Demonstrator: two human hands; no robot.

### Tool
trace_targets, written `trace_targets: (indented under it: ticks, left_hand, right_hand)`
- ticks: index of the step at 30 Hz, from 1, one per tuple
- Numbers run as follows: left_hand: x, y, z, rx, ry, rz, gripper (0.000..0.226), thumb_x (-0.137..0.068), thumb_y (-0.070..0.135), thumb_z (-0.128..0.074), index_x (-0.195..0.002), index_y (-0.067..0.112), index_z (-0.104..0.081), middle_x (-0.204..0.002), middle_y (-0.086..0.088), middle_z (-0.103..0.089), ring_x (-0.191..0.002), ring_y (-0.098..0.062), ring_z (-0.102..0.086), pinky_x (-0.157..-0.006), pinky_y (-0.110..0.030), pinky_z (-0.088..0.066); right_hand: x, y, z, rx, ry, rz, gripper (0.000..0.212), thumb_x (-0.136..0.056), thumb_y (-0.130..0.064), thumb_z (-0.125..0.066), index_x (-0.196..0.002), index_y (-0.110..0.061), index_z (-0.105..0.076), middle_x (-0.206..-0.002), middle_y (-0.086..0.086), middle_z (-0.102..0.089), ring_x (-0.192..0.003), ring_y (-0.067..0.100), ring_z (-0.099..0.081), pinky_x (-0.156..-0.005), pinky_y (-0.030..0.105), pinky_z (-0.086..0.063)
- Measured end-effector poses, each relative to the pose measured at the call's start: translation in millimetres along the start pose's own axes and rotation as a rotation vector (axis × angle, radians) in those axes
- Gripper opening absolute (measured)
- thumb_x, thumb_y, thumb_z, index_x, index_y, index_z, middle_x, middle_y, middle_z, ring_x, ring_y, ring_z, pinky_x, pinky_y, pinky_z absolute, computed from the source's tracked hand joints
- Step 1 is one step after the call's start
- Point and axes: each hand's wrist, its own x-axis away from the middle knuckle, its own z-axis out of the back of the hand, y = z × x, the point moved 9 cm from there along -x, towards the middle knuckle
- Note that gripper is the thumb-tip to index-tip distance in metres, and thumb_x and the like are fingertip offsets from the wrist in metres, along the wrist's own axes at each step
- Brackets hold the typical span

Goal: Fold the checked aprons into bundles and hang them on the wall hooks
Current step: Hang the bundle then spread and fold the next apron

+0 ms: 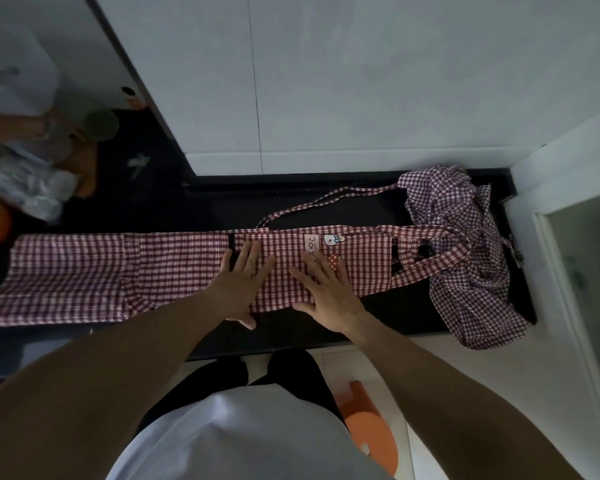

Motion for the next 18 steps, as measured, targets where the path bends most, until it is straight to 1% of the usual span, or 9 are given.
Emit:
trace_targets:
  ticks: [3,5,7,8,10,11,14,16,18]
  left_hand:
    - [6,1,1,0.013,0.045,-0.062,0.134,-0.073,0.064,-0.073,-0.153,0.016,0.023,-0.154,-0.023,0.036,-0.145,-0.04,0.028,-0.119,-0.061,0.004]
    - [13,2,5,0.036,0.11,-0.113,0.117,-0.078,0.06,-0.071,-0.158,0.017,0.002,-0.16,-0.02,0.019,-0.15,-0.037,0.012,-0.122,-0.057,-0.002]
    - [19,1,13,0.057,0.207,-0.127,0.091,-0.083,0.05,-0.069,-0.154,0.02,-0.021,-0.16,-0.016,-0.004,-0.148,-0.032,-0.008,-0.122,-0.049,-0.014]
    - [22,-2,16,0.064,0.24,-0.106,0.081,-0.085,0.045,-0.068,-0.151,0.021,-0.027,-0.157,-0.013,-0.013,-0.144,-0.03,-0.017,-0.12,-0.046,-0.021]
    - [25,-7,17,0.075,0.259,-0.045,0.074,-0.086,0.04,-0.067,-0.147,0.021,-0.03,-0.151,-0.01,-0.024,-0.137,-0.027,-0.028,-0.115,-0.043,-0.031]
    - [24,-6,17,0.077,0.249,-0.026,0.072,-0.087,0.039,-0.066,-0.146,0.021,-0.03,-0.15,-0.01,-0.026,-0.136,-0.028,-0.03,-0.114,-0.044,-0.033]
    - [24,-3,17,0.132,0.251,0.016,0.06,-0.092,0.033,-0.057,-0.145,0.018,-0.033,-0.15,-0.011,-0.028,-0.134,-0.031,-0.031,-0.11,-0.045,-0.038]
    - [27,-4,19,0.214,0.306,0.033,0.052,-0.096,0.029,-0.049,-0.145,0.017,-0.037,-0.15,-0.01,-0.033,-0.133,-0.03,-0.034,-0.108,-0.043,-0.041]
    - [31,-8,20,0.302,0.359,0.025,0.049,-0.098,0.023,-0.044,-0.146,0.015,-0.039,-0.148,-0.007,-0.04,-0.132,-0.027,-0.037,-0.105,-0.039,-0.044]
  right_hand:
    - [3,11,1,0.017,0.016,0.006,0.063,-0.102,-0.052,-0.034,-0.157,-0.038,-0.008,-0.167,-0.004,0.016,-0.152,0.02,0.018,-0.122,0.058,0.004]
    - [5,16,4,0.031,0.021,0.01,0.059,-0.1,-0.049,-0.024,-0.157,-0.035,-0.014,-0.167,-0.004,0.009,-0.153,0.018,0.014,-0.123,0.057,0.0]
    - [7,21,9,0.025,0.045,0.015,0.059,-0.099,-0.047,-0.02,-0.156,-0.032,-0.022,-0.168,-0.004,0.002,-0.153,0.016,0.01,-0.123,0.056,-0.006]
    - [8,25,11,0.021,0.038,0.013,0.059,-0.1,-0.046,-0.02,-0.156,-0.031,-0.023,-0.168,-0.004,0.001,-0.153,0.015,0.011,-0.123,0.056,-0.007]
    - [10,26,13,0.037,0.001,0.005,0.06,-0.102,-0.049,-0.025,-0.158,-0.03,-0.017,-0.168,-0.002,0.005,-0.153,0.017,0.014,-0.123,0.055,-0.007]
    - [12,23,15,0.046,-0.013,-0.003,0.065,-0.101,-0.051,-0.033,-0.158,-0.03,-0.012,-0.168,0.0,0.008,-0.153,0.019,0.015,-0.123,0.056,-0.006]
    - [11,-8,23,0.055,-0.013,-0.005,0.093,-0.089,-0.057,-0.056,-0.158,-0.029,0.0,-0.166,0.005,0.014,-0.153,0.027,0.016,-0.123,0.055,0.004]
    - [5,-44,26,0.078,0.054,0.062,0.094,-0.087,-0.049,-0.062,-0.159,-0.024,-0.007,-0.167,0.007,0.005,-0.154,0.027,0.007,-0.124,0.053,0.0]
    - [-4,-71,27,0.032,0.117,0.075,0.081,-0.091,-0.033,-0.061,-0.158,-0.016,-0.019,-0.166,0.008,-0.012,-0.154,0.026,-0.007,-0.125,0.049,-0.007]
